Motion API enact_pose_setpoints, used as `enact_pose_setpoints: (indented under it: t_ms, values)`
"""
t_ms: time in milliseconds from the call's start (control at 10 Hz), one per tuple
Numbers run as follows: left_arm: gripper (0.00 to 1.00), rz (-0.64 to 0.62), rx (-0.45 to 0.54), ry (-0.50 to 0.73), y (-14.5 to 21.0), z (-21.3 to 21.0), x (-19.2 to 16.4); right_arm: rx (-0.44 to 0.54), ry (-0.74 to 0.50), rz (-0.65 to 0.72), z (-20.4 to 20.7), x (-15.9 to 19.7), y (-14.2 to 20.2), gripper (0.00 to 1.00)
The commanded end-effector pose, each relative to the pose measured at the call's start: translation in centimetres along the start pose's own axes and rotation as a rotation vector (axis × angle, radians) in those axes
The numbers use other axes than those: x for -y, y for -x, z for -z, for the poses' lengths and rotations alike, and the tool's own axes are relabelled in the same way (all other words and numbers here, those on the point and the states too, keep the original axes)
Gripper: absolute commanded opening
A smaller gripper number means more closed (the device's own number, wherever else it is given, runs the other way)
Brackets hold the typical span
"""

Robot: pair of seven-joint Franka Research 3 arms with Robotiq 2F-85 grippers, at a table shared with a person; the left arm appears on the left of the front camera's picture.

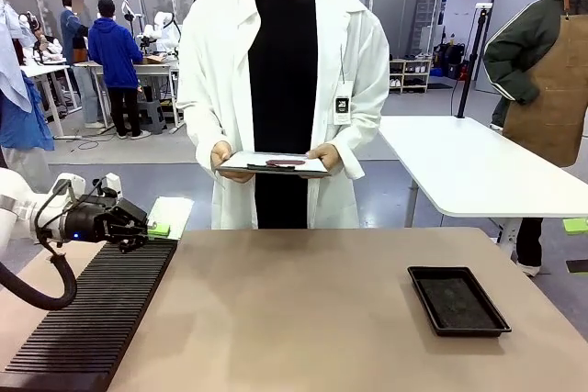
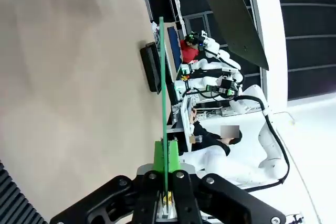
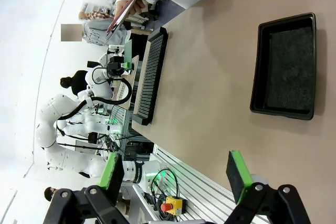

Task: Inspect the PCB.
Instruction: Pick up the Blank PCB and present it to the human, then release the Blank PCB you were holding.

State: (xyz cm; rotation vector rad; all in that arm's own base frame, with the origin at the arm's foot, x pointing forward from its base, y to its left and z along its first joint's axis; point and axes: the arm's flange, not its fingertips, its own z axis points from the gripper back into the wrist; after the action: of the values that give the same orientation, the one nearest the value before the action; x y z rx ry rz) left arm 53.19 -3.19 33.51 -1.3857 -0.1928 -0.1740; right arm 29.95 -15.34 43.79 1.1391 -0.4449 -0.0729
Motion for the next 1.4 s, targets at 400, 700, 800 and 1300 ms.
enact_pose_setpoints:
  t_ms: [400, 700, 800, 1300]
  values:
    - [0.0, -0.018, 0.003, 0.006, 0.02, 0.25, -0.33, 0.001, -0.01, -0.008, -0.1, -0.06, 0.01, 1.0]
    - [0.0, -0.018, 0.003, 0.006, 0.02, 0.25, -0.33, 0.001, -0.01, -0.008, -0.1, -0.06, 0.01, 1.0]
    - [0.0, -0.018, 0.003, 0.006, 0.02, 0.25, -0.33, 0.001, -0.01, -0.008, -0.1, -0.06, 0.01, 1.0]
    - [0.0, -0.018, 0.003, 0.006, 0.02, 0.25, -0.33, 0.001, -0.01, -0.008, -0.1, -0.06, 0.01, 1.0]
